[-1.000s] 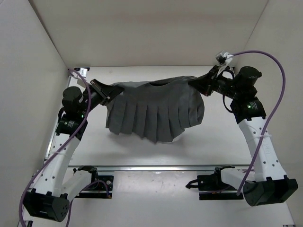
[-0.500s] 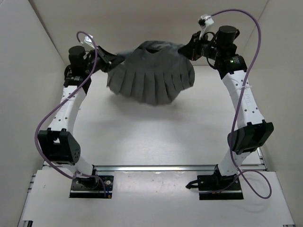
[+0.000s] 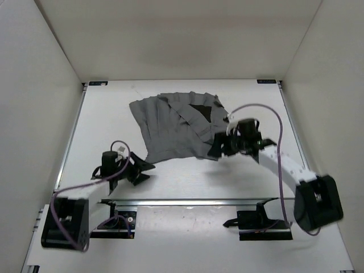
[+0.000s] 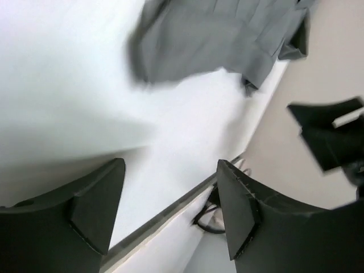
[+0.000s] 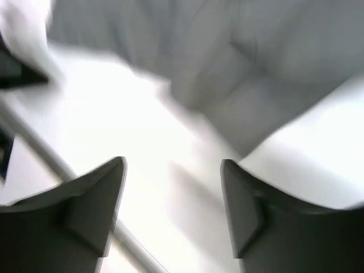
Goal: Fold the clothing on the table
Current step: Flatten the skirt out
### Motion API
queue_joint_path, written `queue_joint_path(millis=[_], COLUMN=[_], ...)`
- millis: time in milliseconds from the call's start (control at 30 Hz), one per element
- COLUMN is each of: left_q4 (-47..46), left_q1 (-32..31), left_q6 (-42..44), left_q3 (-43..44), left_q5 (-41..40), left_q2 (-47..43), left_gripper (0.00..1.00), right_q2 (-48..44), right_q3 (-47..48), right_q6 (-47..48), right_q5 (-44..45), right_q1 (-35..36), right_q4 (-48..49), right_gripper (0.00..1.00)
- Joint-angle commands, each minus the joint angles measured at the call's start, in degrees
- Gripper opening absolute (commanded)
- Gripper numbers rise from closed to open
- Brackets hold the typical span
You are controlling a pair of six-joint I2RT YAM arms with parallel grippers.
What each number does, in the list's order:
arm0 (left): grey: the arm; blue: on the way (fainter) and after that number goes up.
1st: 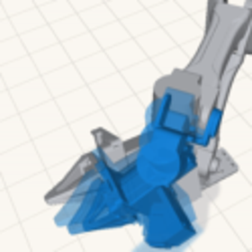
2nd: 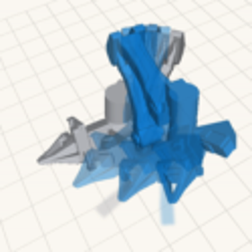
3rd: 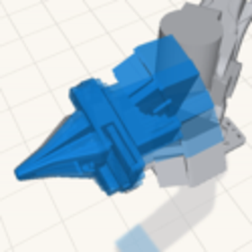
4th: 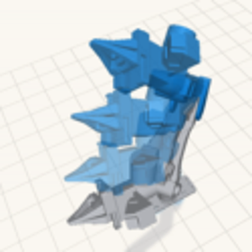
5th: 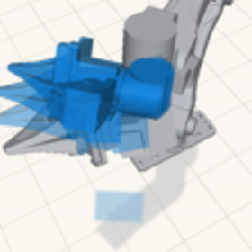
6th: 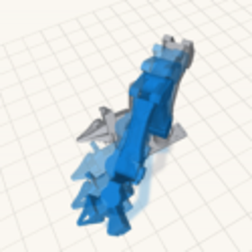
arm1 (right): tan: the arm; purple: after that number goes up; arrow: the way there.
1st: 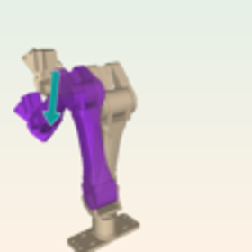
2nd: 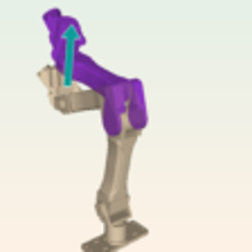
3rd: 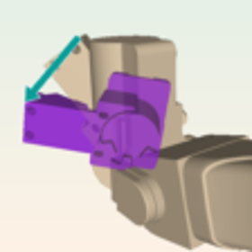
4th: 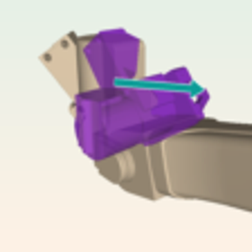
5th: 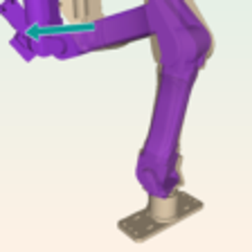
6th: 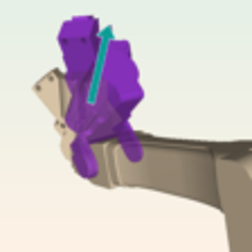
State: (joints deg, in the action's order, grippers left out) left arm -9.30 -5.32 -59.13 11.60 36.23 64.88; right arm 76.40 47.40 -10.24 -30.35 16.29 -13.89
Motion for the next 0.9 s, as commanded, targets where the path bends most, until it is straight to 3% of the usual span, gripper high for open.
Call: queue_joint_path(millis=[0, 100, 200, 367, 567, 867], left_q4=[1.78, 9.29, 11.06, 13.51, 10.9, 10.18], left_q1=[1.36, -1.97, -2.06, -4.16, -6.02, -6.9], left_q6=[3.39, 5.78, 5.0, 7.45, 8.08, 9.13], left_q3=[-0.44, 1.41, 0.54, 3.16, 6.6, 10.11], left_q5=[-2.27, -9.49, -10.47, -18.62, -22.33, -30.25], left_q2=[-14.39, -20.13, -19.72, -10.5, -0.56, 4.89], left_gripper=[0.77, 0.77, 0.77, 0.76, 0.77, 0.75], right_q2=[-16.18, -21.11, -21.12, -12.27, -3.29, 5.25], right_q3=[-8.78, -12.23, -14.61, -12.86, -14.08, -14.17], right_q6=[-3.55, -6.88, -10.23, -13.4, -18.5, -20.26], right_q5=[7.66, 7.76, 6.26, 9.61, 10.48, 8.64], right_q1=[1.55, -4.31, -8.11, -6.81, -5.49, -4.87], right_q4=[8.36, 7.3, 8.7, 7.03, 10.98, 14.93], right_gripper=[0.73, 0.74, 0.71, 0.67, 0.62, 0.61])
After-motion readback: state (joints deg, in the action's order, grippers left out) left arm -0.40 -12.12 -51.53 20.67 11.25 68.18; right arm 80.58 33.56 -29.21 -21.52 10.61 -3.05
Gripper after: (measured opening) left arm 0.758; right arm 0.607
